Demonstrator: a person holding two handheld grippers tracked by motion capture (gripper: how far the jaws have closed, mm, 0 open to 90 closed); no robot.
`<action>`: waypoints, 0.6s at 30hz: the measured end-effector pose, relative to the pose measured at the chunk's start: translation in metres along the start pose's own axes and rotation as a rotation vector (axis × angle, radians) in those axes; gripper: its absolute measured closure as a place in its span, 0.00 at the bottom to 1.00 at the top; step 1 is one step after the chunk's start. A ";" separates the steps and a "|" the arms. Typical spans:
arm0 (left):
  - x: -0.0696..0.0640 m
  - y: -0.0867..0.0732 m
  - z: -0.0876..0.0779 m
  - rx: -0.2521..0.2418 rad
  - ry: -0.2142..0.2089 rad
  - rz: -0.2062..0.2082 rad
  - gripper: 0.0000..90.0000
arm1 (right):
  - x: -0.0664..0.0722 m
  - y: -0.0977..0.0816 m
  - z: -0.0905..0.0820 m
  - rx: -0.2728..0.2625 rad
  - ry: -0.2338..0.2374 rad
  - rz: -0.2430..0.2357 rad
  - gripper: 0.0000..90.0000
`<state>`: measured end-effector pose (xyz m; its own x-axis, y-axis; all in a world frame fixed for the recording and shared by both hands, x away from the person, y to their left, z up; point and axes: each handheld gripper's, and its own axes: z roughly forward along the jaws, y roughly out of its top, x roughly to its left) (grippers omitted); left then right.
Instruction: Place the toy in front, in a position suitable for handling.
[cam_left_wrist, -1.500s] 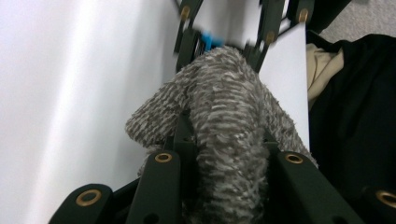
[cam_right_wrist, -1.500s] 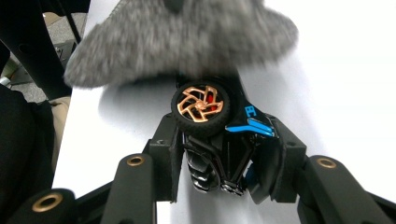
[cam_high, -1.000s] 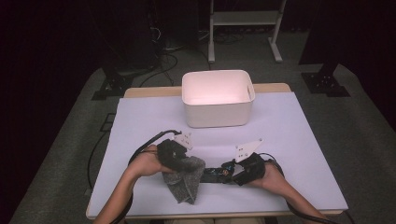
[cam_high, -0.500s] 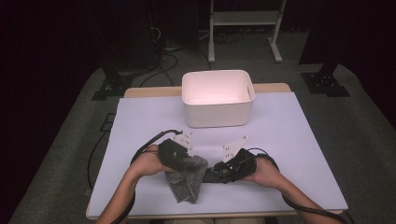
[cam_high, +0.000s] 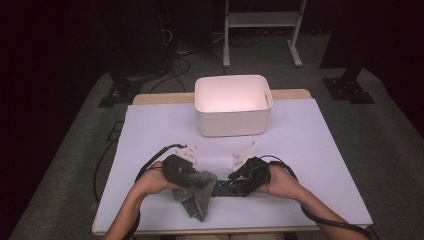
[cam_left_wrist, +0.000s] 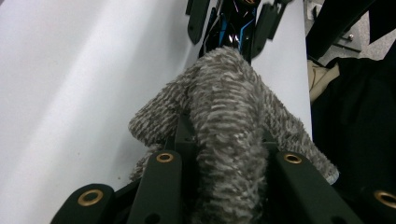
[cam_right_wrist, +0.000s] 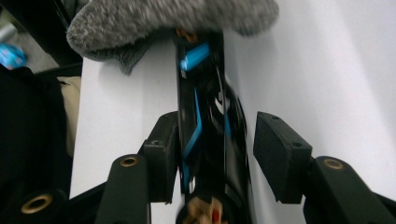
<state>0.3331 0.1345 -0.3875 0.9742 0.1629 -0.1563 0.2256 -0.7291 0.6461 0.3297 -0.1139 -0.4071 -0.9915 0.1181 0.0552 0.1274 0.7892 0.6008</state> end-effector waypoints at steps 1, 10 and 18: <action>0.000 0.000 0.000 0.000 -0.002 -0.002 0.80 | 0.001 0.005 0.002 0.006 -0.001 -0.016 0.56; 0.001 -0.007 -0.008 -0.017 0.007 -0.008 0.80 | 0.003 0.041 0.035 0.163 0.018 -0.065 0.59; 0.000 -0.013 -0.027 -0.040 0.034 -0.028 0.80 | 0.002 0.051 0.040 0.100 0.002 -0.104 0.69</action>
<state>0.3306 0.1621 -0.3760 0.9670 0.2061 -0.1501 0.2527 -0.6968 0.6713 0.3350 -0.0494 -0.4086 -0.9995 0.0317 -0.0012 0.0264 0.8534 0.5206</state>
